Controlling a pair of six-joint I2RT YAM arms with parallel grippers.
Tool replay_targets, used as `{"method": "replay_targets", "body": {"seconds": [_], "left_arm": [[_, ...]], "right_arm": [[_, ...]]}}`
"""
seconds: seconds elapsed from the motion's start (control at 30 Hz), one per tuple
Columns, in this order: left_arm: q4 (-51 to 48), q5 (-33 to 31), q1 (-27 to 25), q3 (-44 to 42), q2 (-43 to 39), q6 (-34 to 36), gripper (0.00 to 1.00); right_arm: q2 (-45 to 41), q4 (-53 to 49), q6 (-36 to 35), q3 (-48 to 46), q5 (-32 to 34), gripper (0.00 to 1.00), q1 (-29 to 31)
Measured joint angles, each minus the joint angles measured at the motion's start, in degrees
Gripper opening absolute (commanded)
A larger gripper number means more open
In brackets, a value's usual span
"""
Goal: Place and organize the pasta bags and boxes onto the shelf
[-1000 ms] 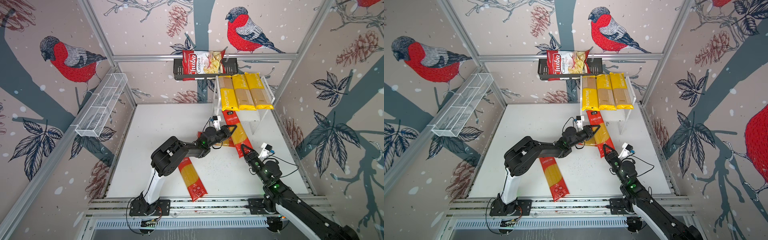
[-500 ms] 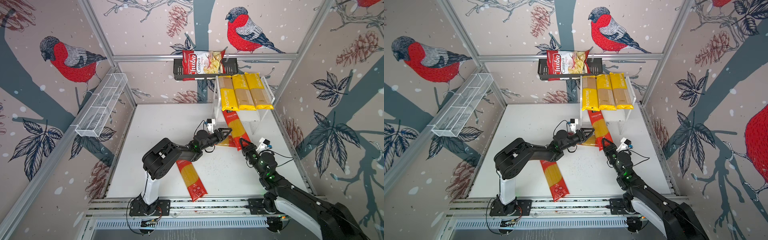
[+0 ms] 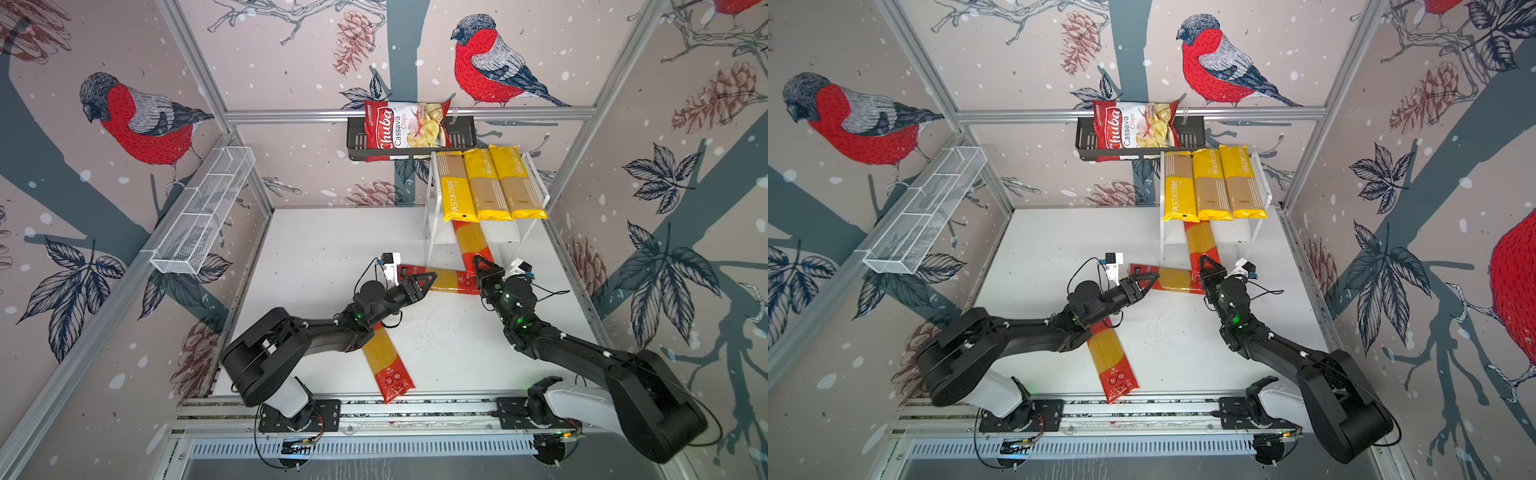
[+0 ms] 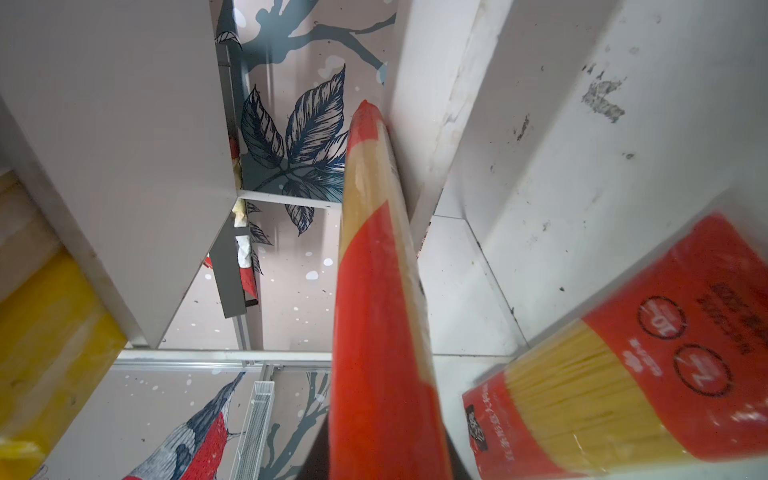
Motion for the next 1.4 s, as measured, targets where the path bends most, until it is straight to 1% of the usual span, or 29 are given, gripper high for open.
{"method": "replay_targets", "body": {"seconds": [0.1,0.17,0.3,0.43,0.53,0.6,0.73,0.83,0.97,1.07,1.1,1.23,1.4], "left_arm": [[-5.2,-2.4,0.0,-2.0,-5.7,2.5,0.59],[-8.2,-4.2,0.0,-3.5,-9.1,3.9,0.59],[-12.6,-7.1,0.0,-6.6,-14.0,4.9,0.59],[-15.7,-8.9,0.0,-7.6,-16.5,5.4,0.59],[-16.9,-9.5,0.0,-8.0,-17.7,5.6,0.59],[-17.4,-9.9,0.0,-8.3,-18.2,5.7,0.59],[-18.2,-9.9,-0.1,-8.5,-18.4,5.8,0.59],[-18.2,-9.9,-0.2,-8.7,-18.4,5.8,0.59],[-18.4,-9.9,-0.7,-9.0,-18.2,5.8,0.59],[-18.6,-10.5,-1.4,-9.0,-18.2,5.9,0.58],[-18.8,-10.7,-1.6,-9.0,-18.3,5.9,0.59],[-19.7,-11.0,-2.0,-9.0,-18.6,6.5,0.59],[-20.3,-12.2,-2.1,-9.1,-18.9,6.9,0.59]], "right_arm": [[5.0,2.0,0.2,3.2,0.0,0.12,0.5],[7.7,3.1,0.5,4.9,0.0,0.14,1.0],[12.3,4.9,1.8,7.8,0.0,0.29,2.3],[15.1,4.9,3.0,10.5,-0.7,0.44,3.1],[15.6,4.8,2.9,11.8,-3.3,0.51,3.1],[15.0,4.7,2.6,11.3,-5.2,0.54,3.0],[11.3,2.8,0.5,9.3,-9.7,0.59,1.5],[8.6,-0.1,-1.6,8.3,-13.0,0.61,-0.1],[6.6,-2.4,-4.5,6.6,-17.8,0.60,-2.9],[6.7,-3.8,-6.0,6.5,-21.2,0.56,-5.5],[6.9,-3.8,-6.3,6.5,-22.2,0.53,-6.2],[7.9,-3.2,-7.1,6.5,-25.4,0.34,-6.9],[9.0,0.5,-5.6,6.0,-26.2,0.20,-6.9]]}}
